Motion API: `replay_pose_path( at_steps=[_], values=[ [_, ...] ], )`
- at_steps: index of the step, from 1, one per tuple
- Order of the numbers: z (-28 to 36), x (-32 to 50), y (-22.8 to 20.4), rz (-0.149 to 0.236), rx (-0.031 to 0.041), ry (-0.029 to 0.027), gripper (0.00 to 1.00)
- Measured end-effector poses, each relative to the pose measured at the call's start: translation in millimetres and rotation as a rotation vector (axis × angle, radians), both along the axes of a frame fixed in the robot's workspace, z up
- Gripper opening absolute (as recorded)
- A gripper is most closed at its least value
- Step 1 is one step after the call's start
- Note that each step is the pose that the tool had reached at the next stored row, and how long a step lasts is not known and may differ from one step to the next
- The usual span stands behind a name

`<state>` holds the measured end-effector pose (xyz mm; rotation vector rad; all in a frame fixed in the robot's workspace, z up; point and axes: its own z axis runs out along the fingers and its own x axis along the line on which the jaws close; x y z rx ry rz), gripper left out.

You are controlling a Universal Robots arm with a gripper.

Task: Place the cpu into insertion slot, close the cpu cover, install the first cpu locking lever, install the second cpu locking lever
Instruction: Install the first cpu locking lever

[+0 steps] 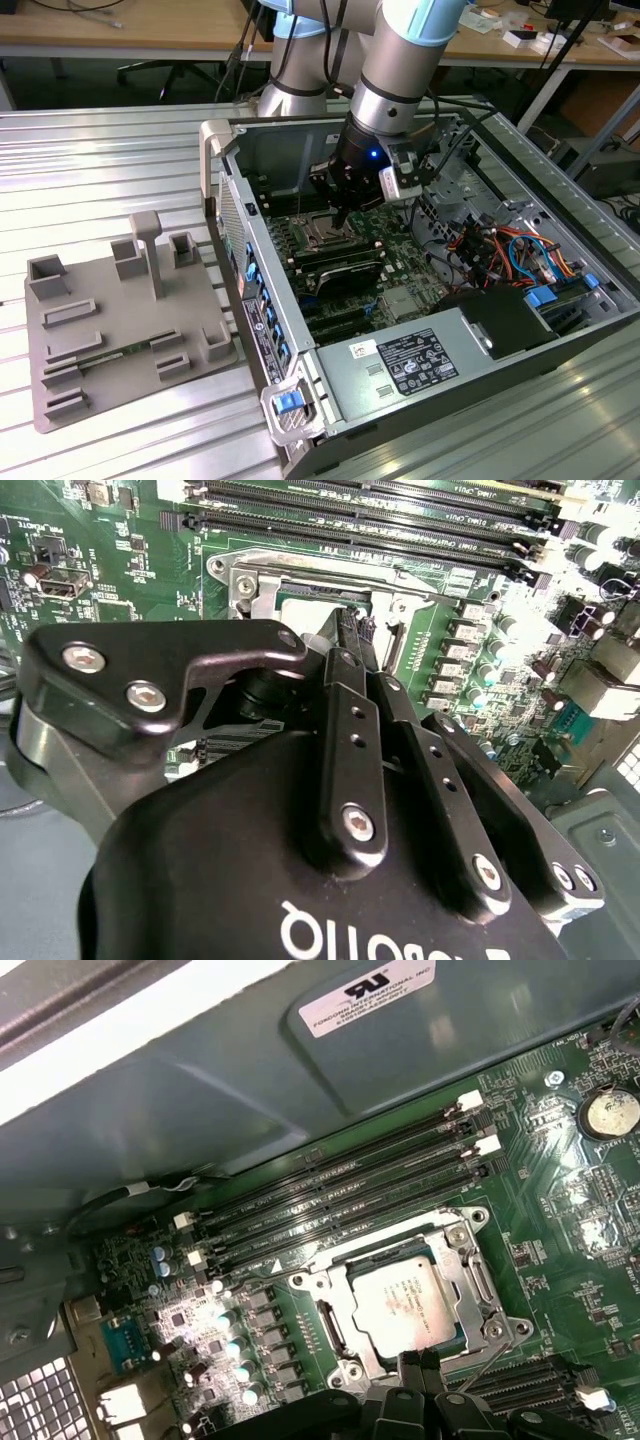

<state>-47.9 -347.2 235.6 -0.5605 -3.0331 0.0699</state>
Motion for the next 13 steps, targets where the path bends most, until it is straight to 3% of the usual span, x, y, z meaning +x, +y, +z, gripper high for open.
replay_pose_path(
  at_steps=[13],
  values=[
    [0.0, 0.0, 0.0, 0.038, 0.0, 0.0, 0.11]
  ],
)
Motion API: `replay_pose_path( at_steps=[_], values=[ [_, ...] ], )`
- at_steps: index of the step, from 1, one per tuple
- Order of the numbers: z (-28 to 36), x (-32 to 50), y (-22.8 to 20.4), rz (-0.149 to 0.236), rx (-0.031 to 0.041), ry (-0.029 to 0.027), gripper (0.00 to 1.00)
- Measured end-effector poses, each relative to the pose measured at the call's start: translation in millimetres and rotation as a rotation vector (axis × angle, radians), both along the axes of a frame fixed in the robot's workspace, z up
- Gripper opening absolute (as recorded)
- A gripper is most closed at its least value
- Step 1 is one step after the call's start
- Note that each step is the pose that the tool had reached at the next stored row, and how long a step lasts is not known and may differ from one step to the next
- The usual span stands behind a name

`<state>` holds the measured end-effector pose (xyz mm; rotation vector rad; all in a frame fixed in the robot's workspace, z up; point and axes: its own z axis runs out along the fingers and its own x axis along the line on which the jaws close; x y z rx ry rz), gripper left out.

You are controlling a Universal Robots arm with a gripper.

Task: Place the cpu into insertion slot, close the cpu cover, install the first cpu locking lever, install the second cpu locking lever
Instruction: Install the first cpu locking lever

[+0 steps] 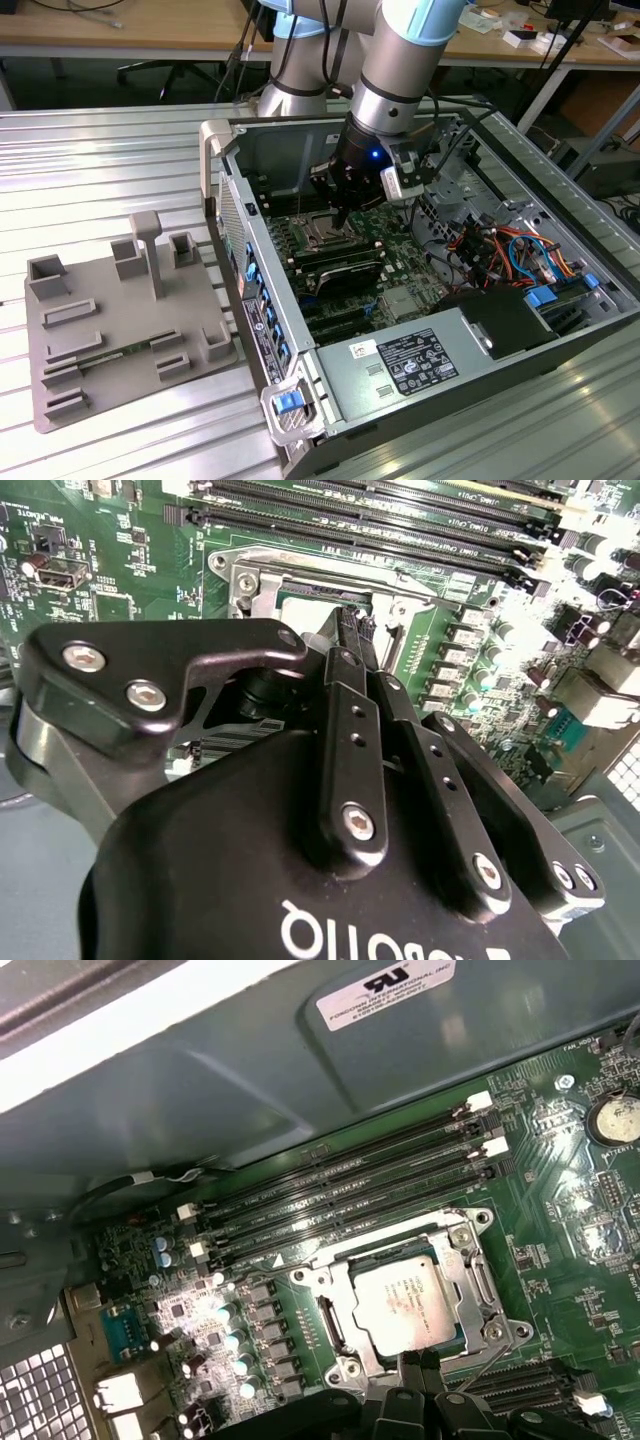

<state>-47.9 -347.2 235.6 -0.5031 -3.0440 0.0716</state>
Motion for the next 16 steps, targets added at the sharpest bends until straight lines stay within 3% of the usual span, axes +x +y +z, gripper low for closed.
replay_pose_path(
  at_steps=[16],
  values=[
    [0.0, 0.0, 0.0, 0.056, 0.0, 0.0, 0.11]
  ],
)
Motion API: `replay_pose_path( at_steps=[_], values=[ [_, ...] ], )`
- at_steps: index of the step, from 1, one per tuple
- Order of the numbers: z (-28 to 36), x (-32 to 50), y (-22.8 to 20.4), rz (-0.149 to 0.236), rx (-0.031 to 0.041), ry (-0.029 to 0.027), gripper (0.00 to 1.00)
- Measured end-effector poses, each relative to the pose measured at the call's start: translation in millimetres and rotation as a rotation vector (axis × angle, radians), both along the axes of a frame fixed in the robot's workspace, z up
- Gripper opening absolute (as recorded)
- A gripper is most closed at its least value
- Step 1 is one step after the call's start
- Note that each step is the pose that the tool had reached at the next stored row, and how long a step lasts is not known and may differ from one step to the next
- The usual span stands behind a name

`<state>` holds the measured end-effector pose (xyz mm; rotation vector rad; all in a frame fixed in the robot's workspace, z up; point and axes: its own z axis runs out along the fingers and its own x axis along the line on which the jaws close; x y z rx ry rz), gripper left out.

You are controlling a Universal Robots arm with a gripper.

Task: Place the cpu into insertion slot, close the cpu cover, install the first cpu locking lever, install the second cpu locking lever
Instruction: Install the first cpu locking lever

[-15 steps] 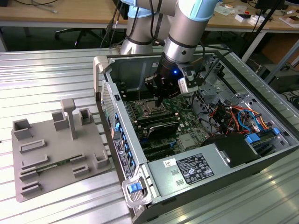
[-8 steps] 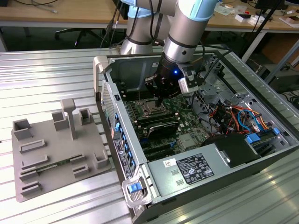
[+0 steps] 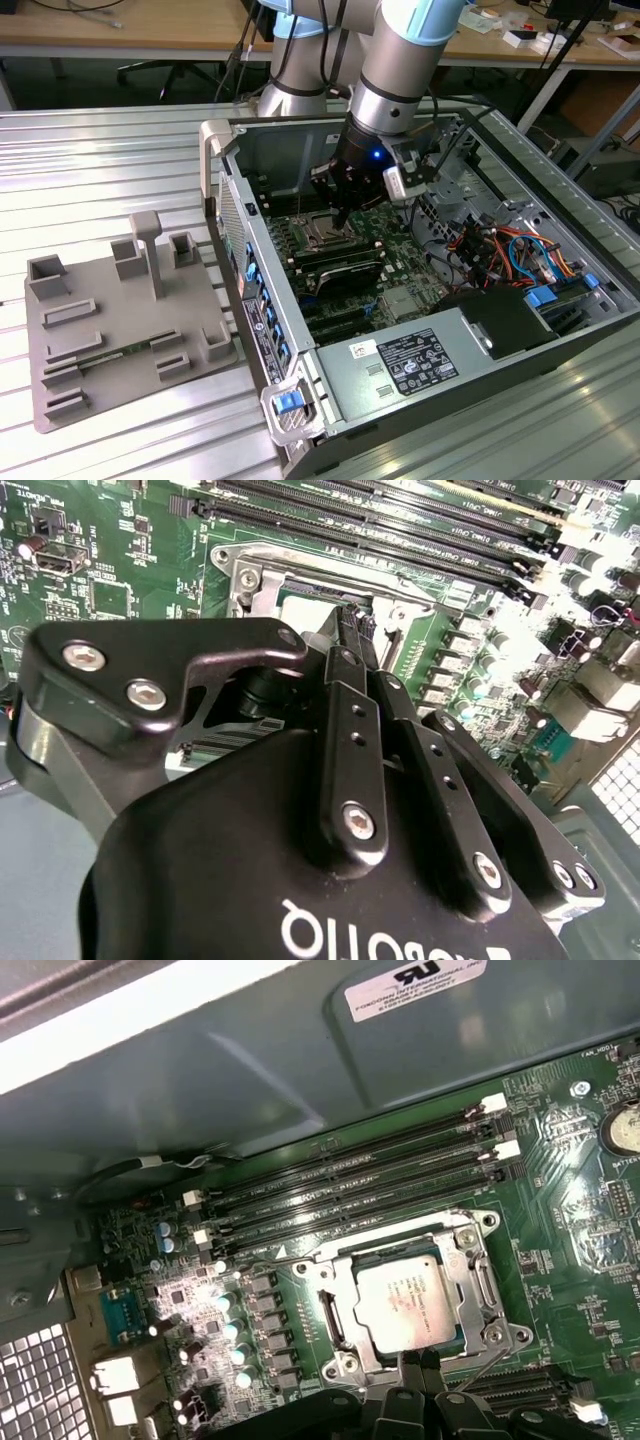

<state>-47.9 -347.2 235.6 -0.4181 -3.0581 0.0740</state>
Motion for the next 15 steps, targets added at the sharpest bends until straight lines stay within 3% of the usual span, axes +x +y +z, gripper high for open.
replay_pose_path(
  at_steps=[15],
  values=[
    [0.0, 0.0, 0.0, 0.052, 0.0, 0.0, 0.11]
  ],
)
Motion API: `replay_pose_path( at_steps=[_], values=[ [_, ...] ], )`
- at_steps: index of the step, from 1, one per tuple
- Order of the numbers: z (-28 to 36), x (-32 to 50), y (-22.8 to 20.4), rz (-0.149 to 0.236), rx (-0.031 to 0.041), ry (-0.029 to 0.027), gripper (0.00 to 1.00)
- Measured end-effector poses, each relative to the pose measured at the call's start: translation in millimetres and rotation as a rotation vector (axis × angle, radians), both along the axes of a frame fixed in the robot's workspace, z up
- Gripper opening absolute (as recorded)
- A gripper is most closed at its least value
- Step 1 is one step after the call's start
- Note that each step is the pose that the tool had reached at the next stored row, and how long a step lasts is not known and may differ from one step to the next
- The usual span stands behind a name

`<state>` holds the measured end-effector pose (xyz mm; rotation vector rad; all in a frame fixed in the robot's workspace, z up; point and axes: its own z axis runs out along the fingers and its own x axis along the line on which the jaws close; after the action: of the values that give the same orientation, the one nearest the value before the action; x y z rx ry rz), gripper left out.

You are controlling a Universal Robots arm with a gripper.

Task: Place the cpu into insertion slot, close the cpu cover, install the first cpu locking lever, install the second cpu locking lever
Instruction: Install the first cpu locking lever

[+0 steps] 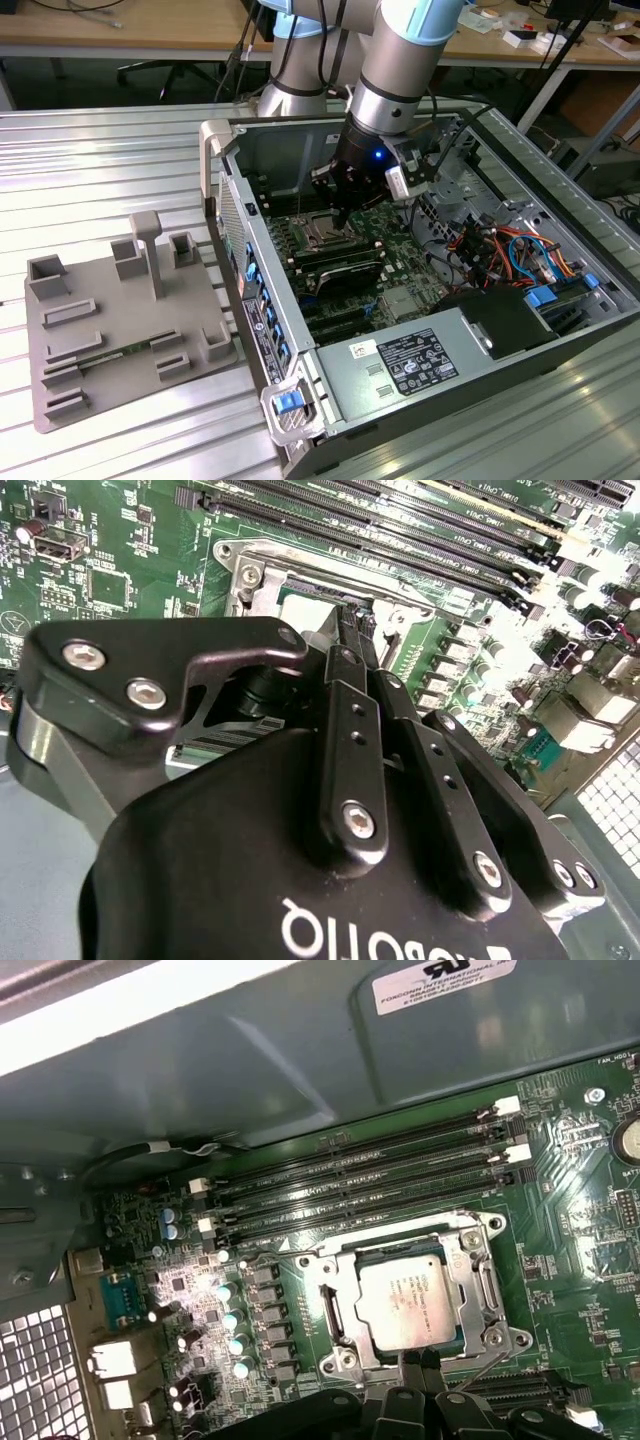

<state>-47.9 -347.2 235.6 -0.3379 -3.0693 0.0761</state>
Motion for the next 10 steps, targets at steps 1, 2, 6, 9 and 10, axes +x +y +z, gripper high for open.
replay_pose_path(
  at_steps=[1, 2, 6, 9, 10],
  values=[
    [0.0, 0.0, 0.0, 0.003, 0.0, 0.0001, 0.11],
    [0.0, 0.0, 0.0, 0.008, 0.0, 0.0, 0.11],
    [0.0, 0.0, 0.0, 0.021, 0.0, 0.0, 0.11],
    [0.0, 0.0, 0.0, 0.029, 0.0, 0.0, 0.11],
    [0.0, 0.0, 0.0, 0.031, 0.0, 0.0001, 0.11]
  ],
)
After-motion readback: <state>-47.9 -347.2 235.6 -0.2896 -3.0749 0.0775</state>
